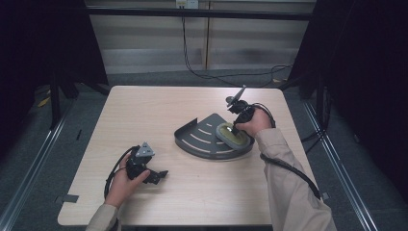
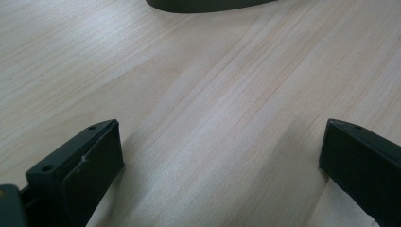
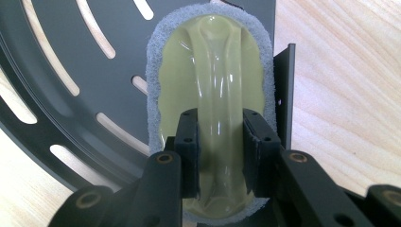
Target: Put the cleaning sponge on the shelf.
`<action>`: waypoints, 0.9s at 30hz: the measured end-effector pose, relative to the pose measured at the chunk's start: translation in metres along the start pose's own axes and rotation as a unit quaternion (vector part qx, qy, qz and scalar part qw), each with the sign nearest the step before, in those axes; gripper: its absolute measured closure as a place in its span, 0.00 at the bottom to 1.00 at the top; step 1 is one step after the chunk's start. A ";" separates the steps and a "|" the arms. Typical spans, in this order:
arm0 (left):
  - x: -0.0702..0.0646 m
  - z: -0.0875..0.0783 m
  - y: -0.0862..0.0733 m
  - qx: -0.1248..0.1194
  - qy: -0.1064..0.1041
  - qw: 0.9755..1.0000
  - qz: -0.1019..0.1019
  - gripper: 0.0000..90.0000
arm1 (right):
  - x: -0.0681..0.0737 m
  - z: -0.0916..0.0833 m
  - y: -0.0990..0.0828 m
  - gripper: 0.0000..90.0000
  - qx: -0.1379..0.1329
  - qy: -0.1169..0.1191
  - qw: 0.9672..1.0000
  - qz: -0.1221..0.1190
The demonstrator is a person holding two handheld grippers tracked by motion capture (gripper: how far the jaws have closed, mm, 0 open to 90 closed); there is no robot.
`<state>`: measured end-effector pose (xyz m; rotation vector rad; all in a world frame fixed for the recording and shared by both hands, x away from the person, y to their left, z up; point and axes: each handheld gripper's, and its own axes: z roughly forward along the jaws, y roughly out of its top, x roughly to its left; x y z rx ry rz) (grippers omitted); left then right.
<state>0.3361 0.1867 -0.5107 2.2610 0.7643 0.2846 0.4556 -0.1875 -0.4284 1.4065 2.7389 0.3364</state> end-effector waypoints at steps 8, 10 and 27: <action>0.000 0.000 0.000 0.000 0.000 1.000 0.000 0.00 | 0.003 0.002 0.002 0.79 -0.004 -0.003 1.000 -0.003; 0.000 0.000 0.000 0.000 0.000 1.000 0.000 0.00 | 0.004 0.002 0.004 0.78 -0.001 -0.004 1.000 -0.005; 0.000 0.000 0.000 0.001 0.000 1.000 -0.001 0.00 | 0.008 0.005 0.005 0.77 0.004 -0.007 1.000 -0.009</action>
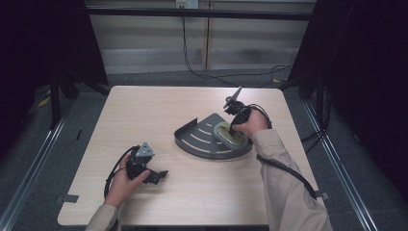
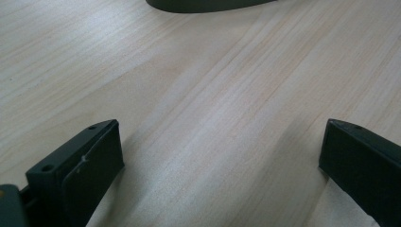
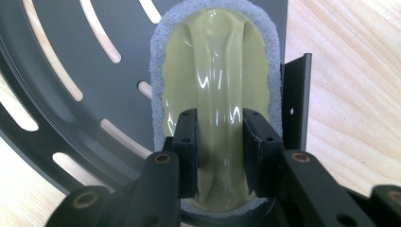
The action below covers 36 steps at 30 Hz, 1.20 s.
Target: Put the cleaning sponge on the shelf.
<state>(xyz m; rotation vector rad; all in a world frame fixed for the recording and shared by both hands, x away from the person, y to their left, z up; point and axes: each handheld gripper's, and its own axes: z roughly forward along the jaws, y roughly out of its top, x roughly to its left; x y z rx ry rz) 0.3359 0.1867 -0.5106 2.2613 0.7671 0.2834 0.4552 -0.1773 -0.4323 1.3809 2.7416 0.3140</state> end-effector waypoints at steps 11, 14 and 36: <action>0.000 0.000 0.000 -0.001 -0.001 1.000 0.001 0.00 | 0.000 0.000 -0.003 0.77 0.008 -0.004 1.000 0.000; 0.000 0.000 0.000 -0.001 -0.001 1.000 0.001 0.00 | 0.001 0.000 -0.004 0.77 0.010 -0.003 1.000 0.003; 0.000 0.000 0.000 0.000 -0.001 1.000 0.001 0.00 | -0.006 -0.010 -0.014 0.52 0.006 -0.002 1.000 0.017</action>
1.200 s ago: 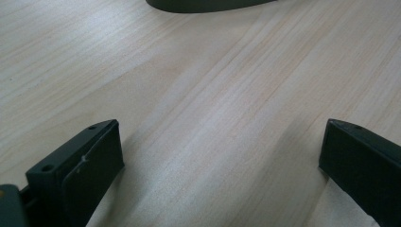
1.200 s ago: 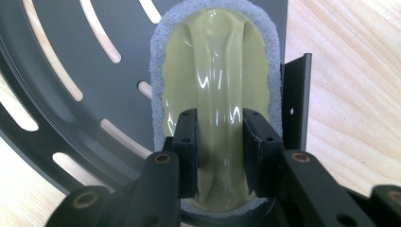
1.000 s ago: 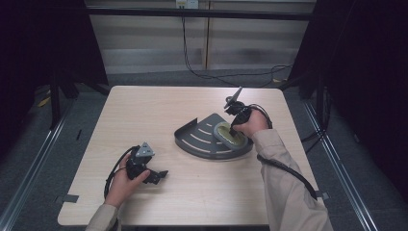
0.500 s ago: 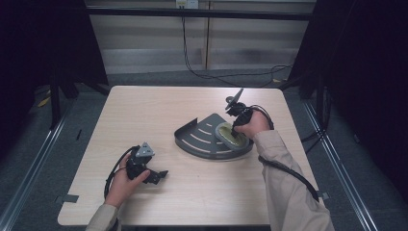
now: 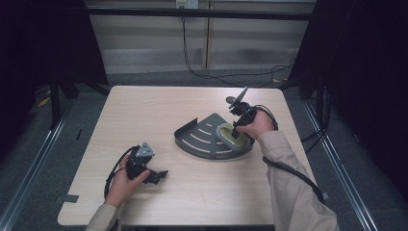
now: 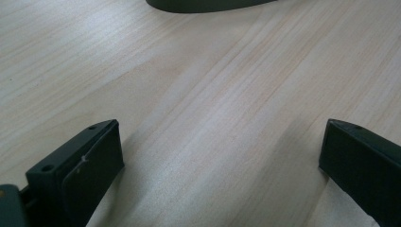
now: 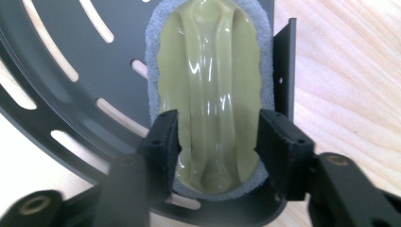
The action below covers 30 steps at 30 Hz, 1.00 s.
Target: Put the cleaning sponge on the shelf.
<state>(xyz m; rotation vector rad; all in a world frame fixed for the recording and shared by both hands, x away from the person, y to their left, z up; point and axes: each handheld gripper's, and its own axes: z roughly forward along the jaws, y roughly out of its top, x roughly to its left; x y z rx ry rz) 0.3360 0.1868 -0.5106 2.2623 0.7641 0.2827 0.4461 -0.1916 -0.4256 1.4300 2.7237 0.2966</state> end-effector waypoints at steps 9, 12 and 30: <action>0.000 0.000 0.000 -0.001 0.000 1.000 0.000 0.00 | -0.001 -0.008 -0.001 0.36 -0.007 -0.005 1.000 0.005; 0.000 0.000 0.000 -0.001 0.000 1.000 0.000 0.00 | -0.001 -0.010 -0.002 0.32 -0.011 -0.004 1.000 0.006; 0.000 0.000 0.000 -0.001 0.000 1.000 0.000 0.00 | -0.001 -0.026 -0.012 0.24 -0.022 0.009 1.000 0.004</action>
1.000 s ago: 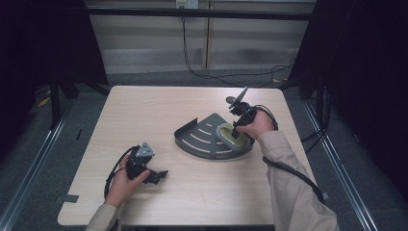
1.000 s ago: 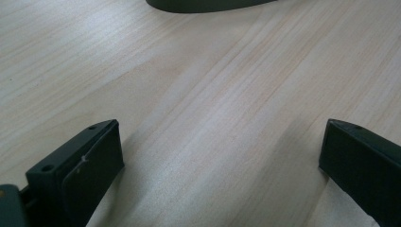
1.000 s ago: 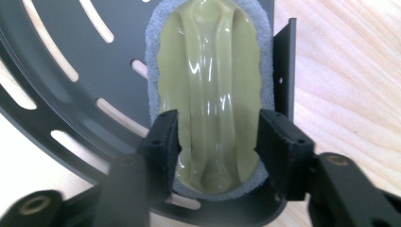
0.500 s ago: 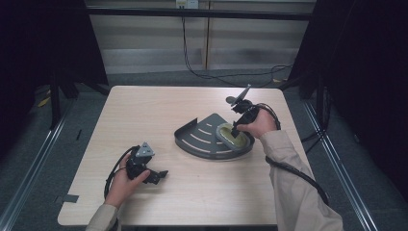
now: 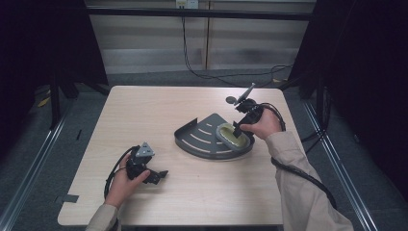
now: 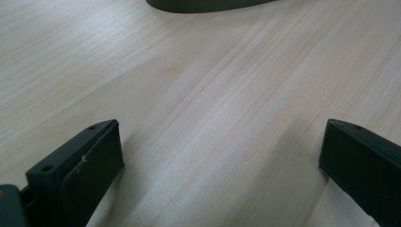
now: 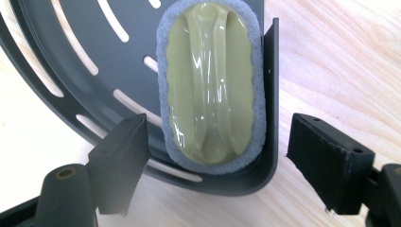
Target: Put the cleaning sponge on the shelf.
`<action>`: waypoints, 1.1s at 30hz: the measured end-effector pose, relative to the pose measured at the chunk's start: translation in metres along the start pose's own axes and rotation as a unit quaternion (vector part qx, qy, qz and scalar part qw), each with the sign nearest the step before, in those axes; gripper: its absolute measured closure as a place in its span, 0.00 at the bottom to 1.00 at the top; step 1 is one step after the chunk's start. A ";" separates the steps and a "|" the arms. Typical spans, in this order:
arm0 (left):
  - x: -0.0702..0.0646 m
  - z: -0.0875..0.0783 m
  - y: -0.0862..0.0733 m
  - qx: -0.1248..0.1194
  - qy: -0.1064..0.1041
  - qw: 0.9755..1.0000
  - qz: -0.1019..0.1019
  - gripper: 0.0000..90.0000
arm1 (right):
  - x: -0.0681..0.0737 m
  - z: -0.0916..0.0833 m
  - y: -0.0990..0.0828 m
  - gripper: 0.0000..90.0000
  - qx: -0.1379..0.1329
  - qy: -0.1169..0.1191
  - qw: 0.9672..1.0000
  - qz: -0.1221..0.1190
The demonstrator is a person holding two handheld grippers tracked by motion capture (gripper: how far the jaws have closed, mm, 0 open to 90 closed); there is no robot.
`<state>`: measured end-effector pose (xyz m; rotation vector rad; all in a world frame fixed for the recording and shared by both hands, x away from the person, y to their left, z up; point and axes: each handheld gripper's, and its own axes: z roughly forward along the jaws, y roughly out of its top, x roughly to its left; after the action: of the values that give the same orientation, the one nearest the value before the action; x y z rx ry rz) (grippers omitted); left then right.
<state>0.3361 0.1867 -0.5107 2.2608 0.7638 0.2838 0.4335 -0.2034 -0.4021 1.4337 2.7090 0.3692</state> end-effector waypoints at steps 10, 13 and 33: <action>0.000 0.000 0.000 0.000 0.000 1.000 0.000 0.00 | 0.000 -0.011 -0.010 0.21 -0.003 0.004 1.000 -0.011; 0.000 0.000 0.000 0.000 0.000 1.000 0.000 0.00 | 0.000 -0.013 -0.015 0.18 -0.005 0.011 1.000 -0.015; 0.000 0.000 0.000 -0.002 -0.001 1.000 0.000 0.00 | 0.010 -0.026 -0.046 0.17 -0.013 0.011 0.998 -0.065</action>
<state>0.3361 0.1866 -0.5111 2.2559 0.7625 0.2834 0.3863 -0.2250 -0.3875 1.2467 2.7855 0.4138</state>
